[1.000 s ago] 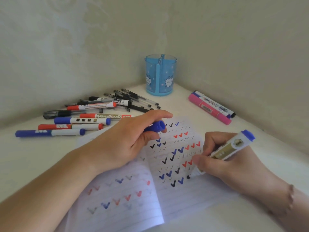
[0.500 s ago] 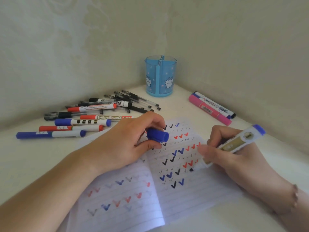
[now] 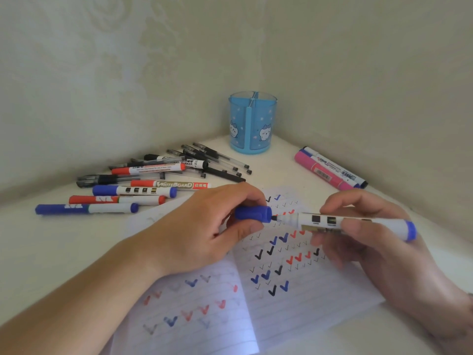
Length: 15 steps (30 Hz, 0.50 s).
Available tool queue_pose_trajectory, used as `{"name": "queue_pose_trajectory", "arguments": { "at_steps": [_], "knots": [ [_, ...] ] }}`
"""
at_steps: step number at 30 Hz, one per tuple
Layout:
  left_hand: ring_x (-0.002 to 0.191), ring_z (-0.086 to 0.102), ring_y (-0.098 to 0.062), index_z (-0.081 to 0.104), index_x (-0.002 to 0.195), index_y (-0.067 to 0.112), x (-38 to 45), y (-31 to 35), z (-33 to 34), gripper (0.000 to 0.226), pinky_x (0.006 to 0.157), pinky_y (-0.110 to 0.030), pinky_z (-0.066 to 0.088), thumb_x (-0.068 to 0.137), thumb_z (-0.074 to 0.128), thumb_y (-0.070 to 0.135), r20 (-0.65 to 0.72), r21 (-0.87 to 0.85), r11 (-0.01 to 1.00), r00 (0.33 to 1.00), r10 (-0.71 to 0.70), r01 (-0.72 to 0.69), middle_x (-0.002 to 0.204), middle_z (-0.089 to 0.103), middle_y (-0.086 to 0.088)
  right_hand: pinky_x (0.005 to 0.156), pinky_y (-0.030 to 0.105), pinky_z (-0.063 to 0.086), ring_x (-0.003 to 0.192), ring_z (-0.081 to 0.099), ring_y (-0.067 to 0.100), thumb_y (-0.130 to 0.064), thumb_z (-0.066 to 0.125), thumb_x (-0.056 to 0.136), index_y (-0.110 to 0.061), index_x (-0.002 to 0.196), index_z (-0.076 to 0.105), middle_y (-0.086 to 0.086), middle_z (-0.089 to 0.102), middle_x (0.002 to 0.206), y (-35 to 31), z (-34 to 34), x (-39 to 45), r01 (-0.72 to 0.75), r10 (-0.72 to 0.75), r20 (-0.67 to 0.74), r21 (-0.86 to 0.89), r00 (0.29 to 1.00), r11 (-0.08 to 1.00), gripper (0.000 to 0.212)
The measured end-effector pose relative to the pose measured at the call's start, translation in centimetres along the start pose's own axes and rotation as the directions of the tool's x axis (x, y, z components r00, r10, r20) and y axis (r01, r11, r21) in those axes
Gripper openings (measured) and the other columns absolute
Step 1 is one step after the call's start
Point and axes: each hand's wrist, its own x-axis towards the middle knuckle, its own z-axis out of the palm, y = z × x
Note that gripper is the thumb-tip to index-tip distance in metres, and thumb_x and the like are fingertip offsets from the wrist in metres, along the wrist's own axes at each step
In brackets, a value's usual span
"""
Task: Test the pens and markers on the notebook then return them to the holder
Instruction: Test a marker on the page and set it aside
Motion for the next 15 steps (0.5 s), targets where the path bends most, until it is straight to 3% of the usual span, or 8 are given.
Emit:
{"name": "queue_pose_trajectory", "arguments": {
  "at_steps": [3,6,10,15],
  "knots": [
    [0.091,0.062,-0.007,0.054,0.115,0.031,0.1,0.2,0.16,0.024,0.076,-0.024,0.05,0.094,0.053,0.043,0.009,-0.003,1.0,1.0,0.015,-0.015,0.099,0.062,0.018,0.048,0.028,0.029,0.047,0.048,0.025,-0.058,0.079,0.061,-0.022,0.086,0.07,0.016,0.073,0.076,-0.09,0.0,-0.13,0.016,-0.015,0.046,-0.023,0.999,1.0,0.045],
    [0.085,0.061,-0.003,0.055,0.114,0.029,0.16,0.38,0.32,0.023,0.072,-0.017,0.048,0.095,0.053,0.041,0.013,-0.016,0.999,0.999,0.043,-0.043,0.093,0.061,0.023,0.048,0.019,0.042,0.045,0.049,0.023,-0.049,0.081,0.066,-0.018,0.092,0.075,0.008,0.075,0.075,-0.18,0.39,-0.17,0.045,-0.043,0.073,-0.024,0.996,0.999,0.04],
    [0.082,0.058,0.005,0.06,0.11,0.022,0.18,0.48,0.35,0.021,0.073,-0.007,0.04,0.095,0.055,0.035,-0.03,-0.067,0.997,0.999,0.042,-0.044,0.09,0.057,0.031,0.046,0.017,0.043,0.044,0.047,0.019,-0.043,0.084,0.064,-0.017,0.093,0.078,0.0,0.072,0.065,-0.52,0.47,-0.16,0.031,-0.03,0.033,-0.045,0.999,0.998,0.039],
    [0.085,0.061,-0.001,0.059,0.111,0.025,0.34,0.82,0.37,0.024,0.074,-0.009,0.043,0.095,0.051,0.041,-0.059,-0.115,0.992,0.998,0.038,-0.044,0.092,0.062,0.02,0.049,0.017,0.043,0.045,0.048,0.02,-0.051,0.084,0.058,-0.02,0.097,0.079,0.005,0.072,0.066,-0.72,0.17,-0.32,-0.001,0.003,0.025,-0.068,1.0,0.998,0.05]
  ]
}}
